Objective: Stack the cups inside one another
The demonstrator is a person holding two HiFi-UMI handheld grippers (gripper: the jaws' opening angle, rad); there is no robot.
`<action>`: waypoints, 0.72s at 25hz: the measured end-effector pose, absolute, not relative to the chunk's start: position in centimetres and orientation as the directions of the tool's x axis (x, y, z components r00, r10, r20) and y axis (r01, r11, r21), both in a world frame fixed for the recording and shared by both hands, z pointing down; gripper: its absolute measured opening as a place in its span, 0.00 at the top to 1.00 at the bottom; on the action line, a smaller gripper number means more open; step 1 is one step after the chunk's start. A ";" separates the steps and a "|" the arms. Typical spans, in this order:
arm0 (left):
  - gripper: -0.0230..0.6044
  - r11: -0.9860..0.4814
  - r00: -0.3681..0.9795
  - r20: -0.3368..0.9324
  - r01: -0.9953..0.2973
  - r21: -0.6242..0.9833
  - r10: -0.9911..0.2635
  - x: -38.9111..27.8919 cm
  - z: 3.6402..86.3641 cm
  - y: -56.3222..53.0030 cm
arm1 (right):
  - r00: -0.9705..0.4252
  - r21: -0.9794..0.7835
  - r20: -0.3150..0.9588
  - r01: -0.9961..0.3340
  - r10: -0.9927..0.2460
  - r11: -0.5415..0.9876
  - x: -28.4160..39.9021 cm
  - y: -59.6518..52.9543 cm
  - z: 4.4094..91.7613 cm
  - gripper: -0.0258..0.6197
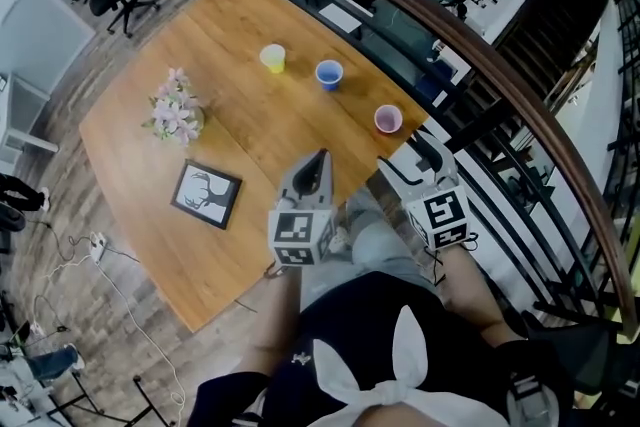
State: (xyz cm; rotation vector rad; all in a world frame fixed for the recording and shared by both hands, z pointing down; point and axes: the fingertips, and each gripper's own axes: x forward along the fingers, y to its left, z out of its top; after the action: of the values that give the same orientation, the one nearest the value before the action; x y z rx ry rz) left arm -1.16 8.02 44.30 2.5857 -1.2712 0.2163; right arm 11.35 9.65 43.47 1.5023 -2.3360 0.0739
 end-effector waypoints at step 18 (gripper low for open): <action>0.95 -0.586 0.614 0.292 -0.788 0.188 -0.733 -0.2 46.3 5.5 | -0.328 0.133 0.425 -0.900 -0.844 0.416 13.9 6.0 47.3 0.45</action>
State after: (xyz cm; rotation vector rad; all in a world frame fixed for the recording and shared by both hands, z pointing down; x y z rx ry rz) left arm -0.19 5.46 46.29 2.5438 -1.2335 0.2638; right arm 13.88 5.99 47.28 1.4843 -2.2473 0.1754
